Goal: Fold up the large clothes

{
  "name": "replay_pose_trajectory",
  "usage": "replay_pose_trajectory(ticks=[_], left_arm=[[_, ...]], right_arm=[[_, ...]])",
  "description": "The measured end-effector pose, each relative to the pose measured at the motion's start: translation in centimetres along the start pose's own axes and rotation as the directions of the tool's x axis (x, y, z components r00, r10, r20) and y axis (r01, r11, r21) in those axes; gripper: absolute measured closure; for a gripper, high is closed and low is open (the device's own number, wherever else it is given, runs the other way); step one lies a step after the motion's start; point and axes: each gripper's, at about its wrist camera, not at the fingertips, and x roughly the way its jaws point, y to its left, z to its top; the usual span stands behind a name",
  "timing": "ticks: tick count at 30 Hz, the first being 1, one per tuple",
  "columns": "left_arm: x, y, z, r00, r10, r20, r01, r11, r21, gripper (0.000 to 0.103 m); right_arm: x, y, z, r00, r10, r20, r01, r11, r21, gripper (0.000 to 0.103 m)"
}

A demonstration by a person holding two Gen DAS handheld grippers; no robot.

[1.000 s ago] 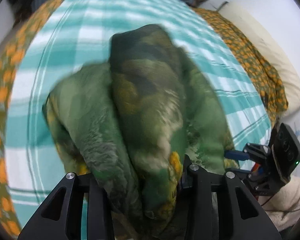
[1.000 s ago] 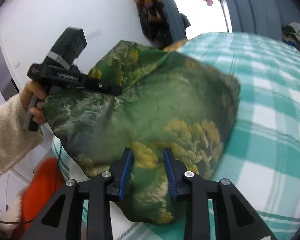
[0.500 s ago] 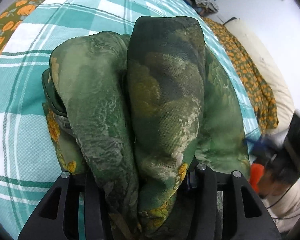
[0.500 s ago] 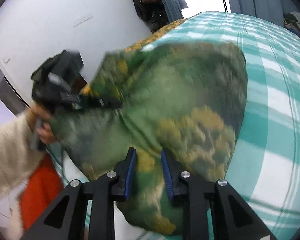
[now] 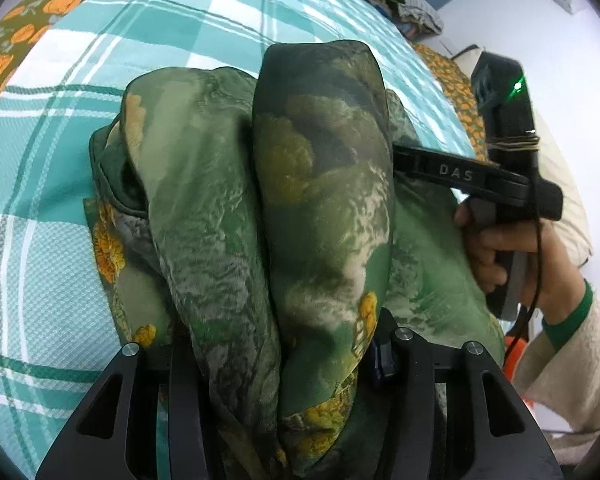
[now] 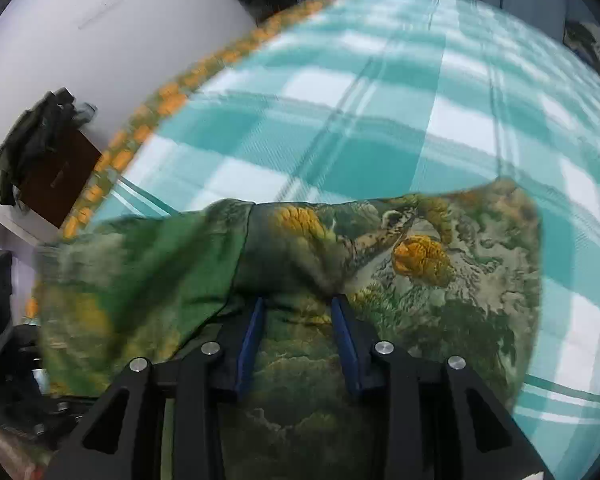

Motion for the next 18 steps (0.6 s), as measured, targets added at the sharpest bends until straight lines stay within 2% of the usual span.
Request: replay_pose_trajectory(ticks=[4,9,14,18], left_arm=[[0.1,0.3,-0.2,1.000,-0.019,0.010,0.019,1.000,-0.013,0.054],[-0.2,0.2,-0.3,1.000,-0.013,0.015,0.013,1.000,-0.002,0.053],[-0.3,0.5,-0.6,0.999,-0.029,0.025,0.029,1.000,-0.009,0.052],[-0.5,0.5,-0.8,0.999,-0.033,0.027,0.034,0.999,-0.009,0.052]], right_arm=[[0.3,-0.4,-0.1,1.000,-0.001,0.009,0.001,1.000,0.005,0.067],[-3.1,0.8,-1.1,0.996,-0.039,0.084,0.041,0.999,-0.022,0.067],[-10.1,2.2,-7.7,0.980,0.001,0.198,0.019,0.994,-0.103,0.067],[-14.6,4.0,-14.8,0.971,0.030,0.236,0.005,0.989,-0.147,0.067]])
